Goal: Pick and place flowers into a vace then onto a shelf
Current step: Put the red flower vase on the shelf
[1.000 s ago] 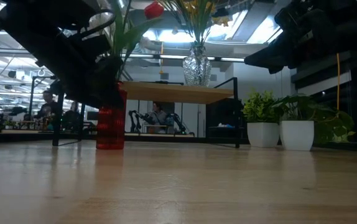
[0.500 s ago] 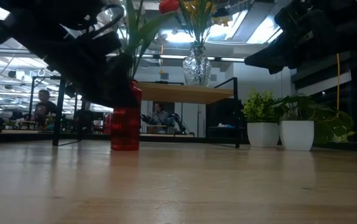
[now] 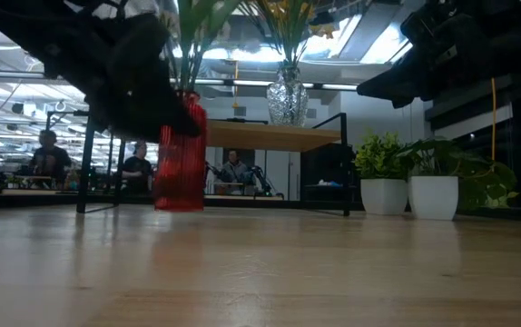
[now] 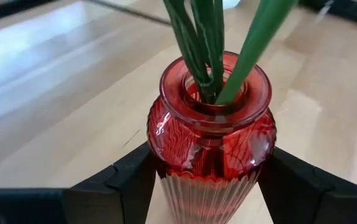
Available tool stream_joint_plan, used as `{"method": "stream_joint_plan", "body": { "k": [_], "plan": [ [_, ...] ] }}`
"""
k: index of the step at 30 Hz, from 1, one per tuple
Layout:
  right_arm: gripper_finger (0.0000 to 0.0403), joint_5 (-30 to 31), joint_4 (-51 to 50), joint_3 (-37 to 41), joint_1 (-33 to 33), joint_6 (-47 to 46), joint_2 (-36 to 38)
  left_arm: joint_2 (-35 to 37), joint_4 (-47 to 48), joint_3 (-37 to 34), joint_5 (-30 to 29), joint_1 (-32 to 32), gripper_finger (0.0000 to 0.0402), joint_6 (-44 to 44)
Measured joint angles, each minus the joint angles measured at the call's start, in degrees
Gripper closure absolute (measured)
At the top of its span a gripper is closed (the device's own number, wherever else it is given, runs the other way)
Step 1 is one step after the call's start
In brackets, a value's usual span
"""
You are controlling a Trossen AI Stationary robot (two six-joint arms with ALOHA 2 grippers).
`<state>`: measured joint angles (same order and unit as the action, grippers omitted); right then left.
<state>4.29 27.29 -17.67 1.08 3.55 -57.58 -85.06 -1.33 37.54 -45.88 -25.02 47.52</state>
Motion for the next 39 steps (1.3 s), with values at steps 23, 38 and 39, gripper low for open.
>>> {"method": "stream_joint_plan", "body": {
  "k": [23, 38, 39],
  "plan": [
    [0.0386, 0.02, -0.04, 0.0, 0.0, 0.0, 0.0, 0.57, -1.75, 10.88, 1.23, -3.49, 0.0167, -15.95],
    [0.0386, 0.02, -1.84, 0.0, 0.0, -0.02, 0.0, 2.77, 1.17, 11.13, -1.92, -9.46, 0.0167, -10.15],
    [0.0386, 0.02, -1.86, 0.0, 0.0, -0.02, 0.0, 3.24, 1.48, 11.13, -2.52, -9.72, 0.0167, -10.15]
  ]
}}
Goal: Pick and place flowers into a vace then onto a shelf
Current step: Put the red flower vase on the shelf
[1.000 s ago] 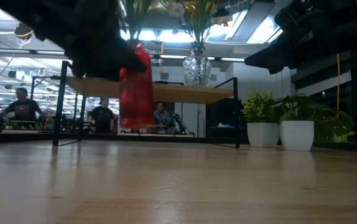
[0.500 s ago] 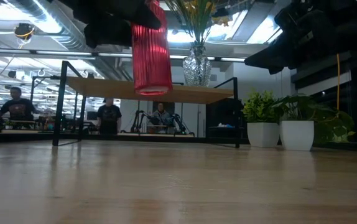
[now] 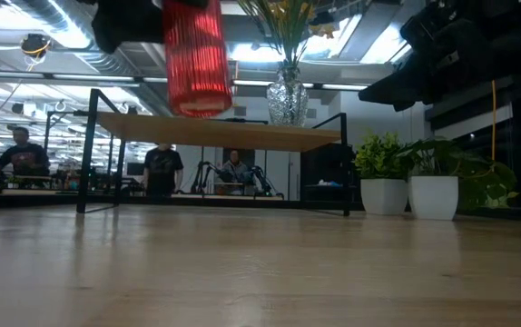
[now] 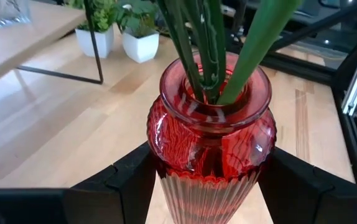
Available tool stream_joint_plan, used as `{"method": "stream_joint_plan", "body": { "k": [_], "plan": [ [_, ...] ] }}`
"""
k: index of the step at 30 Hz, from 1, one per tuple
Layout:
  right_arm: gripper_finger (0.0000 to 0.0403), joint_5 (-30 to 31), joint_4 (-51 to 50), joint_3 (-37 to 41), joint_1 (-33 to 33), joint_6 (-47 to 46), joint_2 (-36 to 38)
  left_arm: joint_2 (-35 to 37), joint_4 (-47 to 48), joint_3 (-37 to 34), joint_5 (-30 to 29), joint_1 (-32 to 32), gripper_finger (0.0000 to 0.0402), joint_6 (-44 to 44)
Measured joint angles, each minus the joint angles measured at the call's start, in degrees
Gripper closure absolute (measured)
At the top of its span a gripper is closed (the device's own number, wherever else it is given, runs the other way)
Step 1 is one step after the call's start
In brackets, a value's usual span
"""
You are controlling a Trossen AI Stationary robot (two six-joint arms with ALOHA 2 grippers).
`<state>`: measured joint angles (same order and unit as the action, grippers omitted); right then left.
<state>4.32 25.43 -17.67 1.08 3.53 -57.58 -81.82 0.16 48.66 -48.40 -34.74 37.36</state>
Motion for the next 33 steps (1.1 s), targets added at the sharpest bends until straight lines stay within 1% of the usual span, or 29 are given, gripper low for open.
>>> {"method": "stream_joint_plan", "body": {
  "k": [5, 8, 15, 18, 33],
  "plan": [
    [0.0386, 0.0, 0.0, 0.0, 0.0, 0.0, 0.0, 3.18, 2.26, 0.04, -0.51, -0.62, 0.0167, 0.0],
    [0.0386, 0.0, 0.0, 0.0, 0.0, 0.0, 0.0, 4.92, 5.61, 0.04, -1.06, -0.92, 0.0167, 0.21],
    [0.0386, 0.0, 0.0, 0.0, 0.0, 0.0, 0.0, 9.52, 18.52, 0.04, -4.31, -0.74, 0.0167, 8.04],
    [0.0386, 0.0, 0.0, 0.0, 0.0, 0.02, 0.0, 11.23, 21.32, 0.04, -6.46, -0.74, 0.0167, 9.89],
    [0.0386, 0.02, 0.0, 0.0, -0.02, 0.37, 0.0, 19.59, 21.49, 0.04, -11.52, -0.5, 0.0167, 1.24]
  ]
}}
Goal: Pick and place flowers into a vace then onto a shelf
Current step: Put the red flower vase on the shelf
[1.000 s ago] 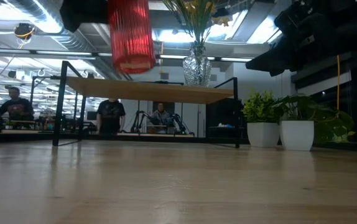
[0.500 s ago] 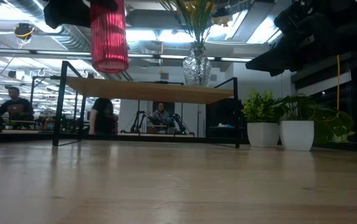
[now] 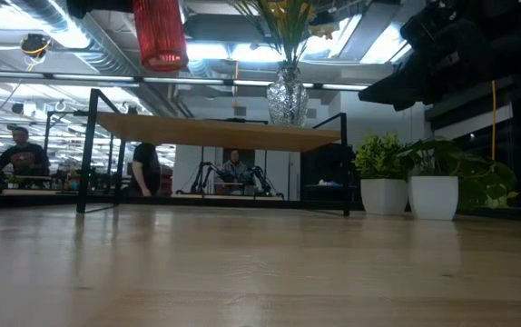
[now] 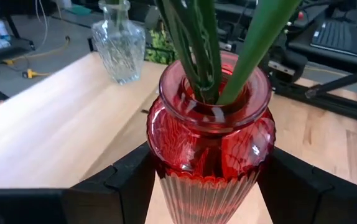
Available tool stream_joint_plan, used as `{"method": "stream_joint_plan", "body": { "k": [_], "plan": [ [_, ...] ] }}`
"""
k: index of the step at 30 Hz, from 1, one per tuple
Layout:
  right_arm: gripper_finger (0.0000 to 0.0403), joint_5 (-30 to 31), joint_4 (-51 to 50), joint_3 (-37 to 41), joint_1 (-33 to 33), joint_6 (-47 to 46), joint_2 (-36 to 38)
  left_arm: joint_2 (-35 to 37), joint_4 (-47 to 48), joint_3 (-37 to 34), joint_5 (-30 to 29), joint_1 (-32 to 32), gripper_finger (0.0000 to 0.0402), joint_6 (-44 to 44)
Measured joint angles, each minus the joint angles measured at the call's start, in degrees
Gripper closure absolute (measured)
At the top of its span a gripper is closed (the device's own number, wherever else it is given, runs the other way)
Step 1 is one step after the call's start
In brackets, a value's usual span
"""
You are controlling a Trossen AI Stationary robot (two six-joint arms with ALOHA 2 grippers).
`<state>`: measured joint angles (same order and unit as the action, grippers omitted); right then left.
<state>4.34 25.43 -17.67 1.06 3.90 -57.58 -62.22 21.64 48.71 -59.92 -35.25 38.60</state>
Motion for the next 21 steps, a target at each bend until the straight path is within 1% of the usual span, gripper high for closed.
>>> {"method": "stream_joint_plan", "body": {
  "k": [4, 10, 13, 16, 21],
  "plan": [
    [0.0386, 0.0, 0.0, 0.0, 0.0, 1.31, 0.0, 0.39, 0.03, 0.0, 0.2, 2.39, 0.0167, -1.9],
    [0.0386, 0.11, 0.0, 0.0, -0.02, 1.31, 0.0, 0.63, 0.08, 0.09, 4.47, 7.85, 0.0167, -5.23],
    [0.0386, 0.13, 0.0, 0.0, -0.04, 1.31, 0.0, 0.62, 1.82, 2.06, 7.31, 10.58, 0.0167, -7.45],
    [0.0386, 0.13, 0.0, 0.0, -0.07, 1.33, 0.0, 0.64, 6.62, 5.91, 8.56, 12.71, 0.0167, -9.5],
    [0.0386, 0.14, 0.01, 0.0, -0.07, 1.34, 0.0, 0.69, 17.48, 12.43, 8.74, 15.65, 0.0167, -9.41]
  ]
}}
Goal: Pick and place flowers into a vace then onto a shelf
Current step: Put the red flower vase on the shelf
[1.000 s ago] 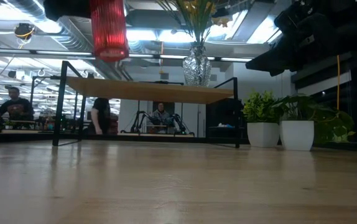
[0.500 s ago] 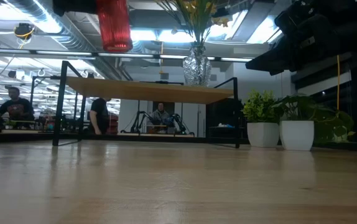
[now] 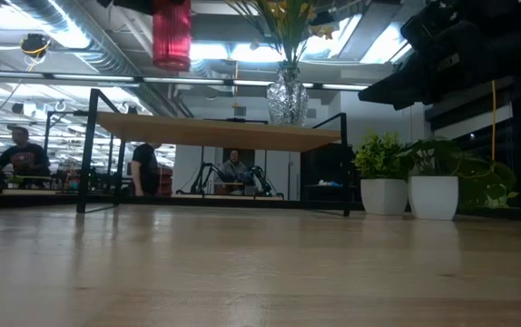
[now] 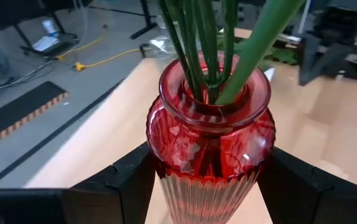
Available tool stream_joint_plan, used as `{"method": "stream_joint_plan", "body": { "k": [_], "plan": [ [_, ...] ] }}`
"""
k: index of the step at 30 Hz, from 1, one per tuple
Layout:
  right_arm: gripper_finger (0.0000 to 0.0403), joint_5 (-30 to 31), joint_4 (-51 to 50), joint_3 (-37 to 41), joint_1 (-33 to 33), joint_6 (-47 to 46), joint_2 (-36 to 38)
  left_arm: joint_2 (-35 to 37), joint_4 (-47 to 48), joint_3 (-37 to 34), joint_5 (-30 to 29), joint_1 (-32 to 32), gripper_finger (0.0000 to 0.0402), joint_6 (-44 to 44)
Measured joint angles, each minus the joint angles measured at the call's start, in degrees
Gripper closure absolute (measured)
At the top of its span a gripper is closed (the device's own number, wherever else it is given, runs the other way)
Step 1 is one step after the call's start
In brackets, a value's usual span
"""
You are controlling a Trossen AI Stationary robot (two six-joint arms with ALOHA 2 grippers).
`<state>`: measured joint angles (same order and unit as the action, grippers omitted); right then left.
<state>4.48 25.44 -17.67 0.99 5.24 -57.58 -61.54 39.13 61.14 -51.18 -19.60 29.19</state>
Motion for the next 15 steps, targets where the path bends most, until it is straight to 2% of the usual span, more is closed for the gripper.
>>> {"method": "stream_joint_plan", "body": {
  "k": [4, 15],
  "plan": [
    [0.0386, 0.01, 0.01, 0.0, 0.0, 1.72, 0.0, 0.44, 3.41, 2.53, -0.16, 2.07, 0.0167, -0.83],
    [0.0386, 0.8, 3.21, 0.0, -0.02, 4.25, 0.02, 4.71, 8.12, 2.68, 1.67, 11.72, 0.0167, -2.21]
  ]
}}
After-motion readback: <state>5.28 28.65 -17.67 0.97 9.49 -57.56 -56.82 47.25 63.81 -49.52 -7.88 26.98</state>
